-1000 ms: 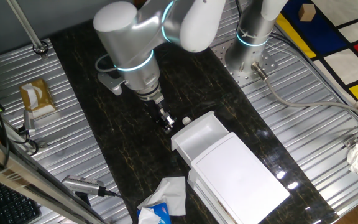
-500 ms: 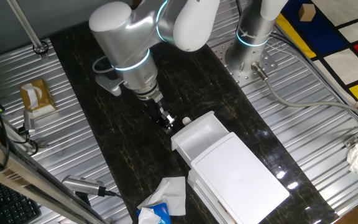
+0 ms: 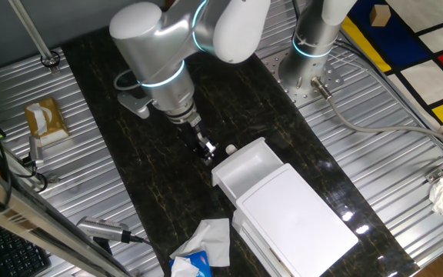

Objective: Use the gripper to push and close the drawer

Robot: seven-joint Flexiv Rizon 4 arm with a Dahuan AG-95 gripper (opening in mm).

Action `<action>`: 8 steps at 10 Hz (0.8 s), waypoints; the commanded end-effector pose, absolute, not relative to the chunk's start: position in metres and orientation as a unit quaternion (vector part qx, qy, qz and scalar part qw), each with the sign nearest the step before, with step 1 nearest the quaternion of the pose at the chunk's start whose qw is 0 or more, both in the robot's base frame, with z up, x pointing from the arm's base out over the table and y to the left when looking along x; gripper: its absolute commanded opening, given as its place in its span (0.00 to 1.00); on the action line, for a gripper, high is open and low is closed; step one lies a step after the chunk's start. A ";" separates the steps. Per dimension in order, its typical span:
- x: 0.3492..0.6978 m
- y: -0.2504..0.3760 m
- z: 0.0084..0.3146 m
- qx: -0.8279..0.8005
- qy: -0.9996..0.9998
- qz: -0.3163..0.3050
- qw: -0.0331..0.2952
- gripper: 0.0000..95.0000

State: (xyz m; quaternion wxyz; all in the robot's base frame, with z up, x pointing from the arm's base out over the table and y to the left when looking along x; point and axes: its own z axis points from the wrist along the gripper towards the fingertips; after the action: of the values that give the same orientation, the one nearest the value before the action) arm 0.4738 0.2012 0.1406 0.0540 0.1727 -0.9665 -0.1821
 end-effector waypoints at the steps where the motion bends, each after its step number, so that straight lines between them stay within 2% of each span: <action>1: 0.466 0.201 0.140 0.179 -0.964 -0.188 0.054 0.00; 8: 0.451 0.200 0.139 0.174 -0.965 -0.190 0.056 0.00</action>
State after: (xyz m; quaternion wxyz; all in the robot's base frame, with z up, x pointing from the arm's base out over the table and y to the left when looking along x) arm 0.4494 0.2008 0.1378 0.0560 0.1738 -0.9646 -0.1901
